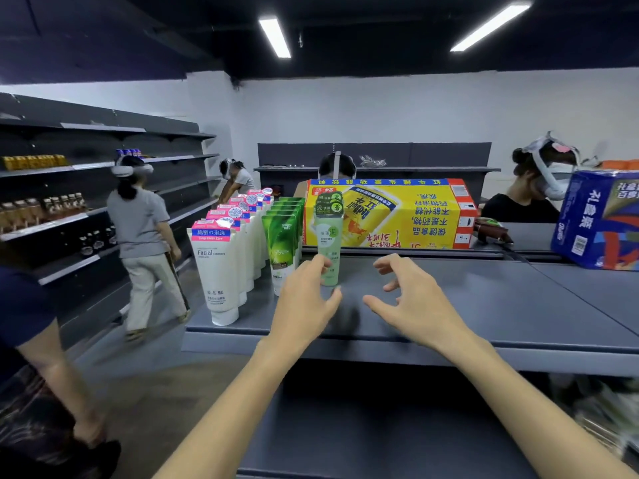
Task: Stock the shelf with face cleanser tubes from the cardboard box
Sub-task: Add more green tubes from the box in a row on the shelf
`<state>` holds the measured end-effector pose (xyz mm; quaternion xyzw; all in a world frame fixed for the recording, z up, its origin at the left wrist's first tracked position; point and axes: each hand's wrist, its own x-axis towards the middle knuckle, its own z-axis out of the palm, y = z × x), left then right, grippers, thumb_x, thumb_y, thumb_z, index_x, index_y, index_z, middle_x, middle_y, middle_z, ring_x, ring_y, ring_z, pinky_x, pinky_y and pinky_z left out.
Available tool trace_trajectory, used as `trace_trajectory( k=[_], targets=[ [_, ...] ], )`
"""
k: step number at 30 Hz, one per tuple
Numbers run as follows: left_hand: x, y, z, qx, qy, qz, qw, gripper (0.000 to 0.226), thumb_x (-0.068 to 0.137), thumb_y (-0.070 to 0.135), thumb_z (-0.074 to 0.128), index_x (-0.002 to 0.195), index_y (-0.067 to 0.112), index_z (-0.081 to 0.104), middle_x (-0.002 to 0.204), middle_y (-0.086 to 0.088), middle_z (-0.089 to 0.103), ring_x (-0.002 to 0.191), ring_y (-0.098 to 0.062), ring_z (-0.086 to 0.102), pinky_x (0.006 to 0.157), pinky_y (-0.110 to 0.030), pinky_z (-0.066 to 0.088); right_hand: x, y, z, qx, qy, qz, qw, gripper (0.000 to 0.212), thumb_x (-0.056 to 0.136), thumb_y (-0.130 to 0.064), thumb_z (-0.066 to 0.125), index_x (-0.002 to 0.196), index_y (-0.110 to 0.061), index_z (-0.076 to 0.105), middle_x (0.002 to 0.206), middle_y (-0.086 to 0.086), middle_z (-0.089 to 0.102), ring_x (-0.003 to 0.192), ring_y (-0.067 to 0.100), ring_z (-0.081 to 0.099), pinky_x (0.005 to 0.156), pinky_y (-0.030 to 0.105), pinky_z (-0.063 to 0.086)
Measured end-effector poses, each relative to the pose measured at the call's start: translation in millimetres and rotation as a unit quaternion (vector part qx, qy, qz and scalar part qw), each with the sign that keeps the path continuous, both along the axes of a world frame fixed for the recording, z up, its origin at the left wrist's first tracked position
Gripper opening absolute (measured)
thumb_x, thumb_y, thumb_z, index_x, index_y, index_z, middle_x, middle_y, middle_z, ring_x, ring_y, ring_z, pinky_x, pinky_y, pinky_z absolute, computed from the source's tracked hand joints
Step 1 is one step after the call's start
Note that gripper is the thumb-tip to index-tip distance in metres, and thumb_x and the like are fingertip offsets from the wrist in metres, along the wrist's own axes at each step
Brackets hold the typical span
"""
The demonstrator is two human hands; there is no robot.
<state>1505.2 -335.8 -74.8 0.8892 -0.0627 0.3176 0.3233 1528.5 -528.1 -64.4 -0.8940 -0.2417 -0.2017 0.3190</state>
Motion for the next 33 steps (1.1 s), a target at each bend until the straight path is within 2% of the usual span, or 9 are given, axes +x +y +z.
trace_trajectory(
  k=[4, 6, 10, 14, 19, 25, 29, 33],
  targets=[
    [-57.6, -1.8, -38.5, 0.031, -0.035, 0.012, 0.999, 0.024, 0.085, 0.036, 0.066, 0.106, 0.03, 0.057, 0.103, 0.016, 0.064, 0.088, -0.003, 0.064, 0.072, -0.035, 0.056, -38.5, -17.6, -34.3, -0.024, -0.009, 0.022, 0.999, 0.049, 0.078, -0.056, 0.063, 0.12, -0.043, 0.043, 0.112, -0.025, 0.054, 0.091, -0.003, 0.059, 0.079, 0.035, 0.056],
    [-75.9, -7.3, -57.4, 0.052, -0.024, 0.02, 0.998, 0.022, 0.084, 0.038, 0.065, 0.104, 0.032, 0.058, 0.1, 0.018, 0.064, 0.085, 0.0, 0.063, 0.068, -0.035, 0.056, -53.6, -23.0, -52.6, -0.031, 0.0, 0.028, 0.999, 0.047, 0.079, -0.055, 0.064, 0.12, -0.042, 0.045, 0.111, -0.024, 0.055, 0.091, -0.002, 0.06, 0.079, 0.033, 0.056],
    [-88.4, -17.2, -90.5, 0.038, 0.022, 0.024, 0.999, 0.023, 0.083, 0.034, 0.07, 0.104, 0.031, 0.062, 0.096, 0.019, 0.063, 0.082, 0.001, 0.062, 0.066, -0.035, 0.057, -70.9, -28.4, -87.8, -0.039, 0.022, 0.029, 0.999, 0.045, 0.081, -0.046, 0.067, 0.121, -0.038, 0.048, 0.11, -0.022, 0.056, 0.093, 0.0, 0.059, 0.08, 0.033, 0.056],
    [-99.7, -20.0, -136.1, 0.042, 0.08, 0.021, 0.996, 0.023, 0.085, 0.034, 0.067, 0.107, 0.031, 0.061, 0.093, 0.018, 0.062, 0.082, 0.002, 0.06, 0.066, -0.033, 0.057, -85.7, -37.6, -135.8, -0.057, 0.048, 0.027, 0.997, 0.041, 0.086, -0.049, 0.06, 0.123, -0.038, 0.049, 0.108, -0.024, 0.056, 0.094, -0.003, 0.057, 0.077, 0.03, 0.057],
    [-123.7, -28.3, -206.0, 0.032, 0.181, 0.022, 0.983, 0.024, 0.086, 0.034, 0.067, 0.108, 0.028, 0.06, 0.098, 0.014, 0.064, 0.083, -0.003, 0.065, 0.066, -0.034, 0.056, -106.5, -49.4, -209.6, -0.101, 0.14, 0.033, 0.984, 0.045, 0.088, -0.046, 0.065, 0.127, -0.035, 0.047, 0.111, -0.021, 0.055, 0.094, -0.003, 0.056, 0.078, 0.031, 0.056],
    [-161.8, -35.8, -291.5, 0.008, 0.338, 0.043, 0.94, 0.026, 0.084, 0.033, 0.068, 0.108, 0.028, 0.061, 0.098, 0.013, 0.064, 0.084, -0.009, 0.067, 0.072, -0.037, 0.055, -130.3, -57.7, -301.3, -0.152, 0.286, 0.029, 0.946, 0.042, 0.087, -0.046, 0.065, 0.122, -0.038, 0.045, 0.113, -0.02, 0.056, 0.09, -0.001, 0.057, 0.076, 0.033, 0.053],
    [-185.8, -32.7, -335.3, -0.001, 0.431, 0.057, 0.9, 0.028, 0.082, 0.033, 0.067, 0.109, 0.028, 0.061, 0.098, 0.013, 0.067, 0.089, -0.013, 0.066, 0.074, -0.034, 0.053, -145.1, -60.7, -357.1, -0.19, 0.363, 0.035, 0.911, 0.039, 0.088, -0.046, 0.063, 0.121, -0.038, 0.043, 0.115, -0.017, 0.057, 0.098, 0.008, 0.063, 0.077, 0.035, 0.053],
    [-207.5, -32.5, -370.4, 0.0, 0.514, 0.072, 0.855, 0.025, 0.083, 0.03, 0.065, 0.108, 0.027, 0.06, 0.099, 0.011, 0.067, 0.093, -0.018, 0.066, 0.078, -0.036, 0.053, -161.0, -58.2, -407.8, -0.228, 0.417, 0.051, 0.878, 0.036, 0.088, -0.041, 0.062, 0.119, -0.032, 0.046, 0.117, -0.009, 0.058, 0.107, 0.018, 0.059, 0.08, 0.032, 0.047]
  ],
)
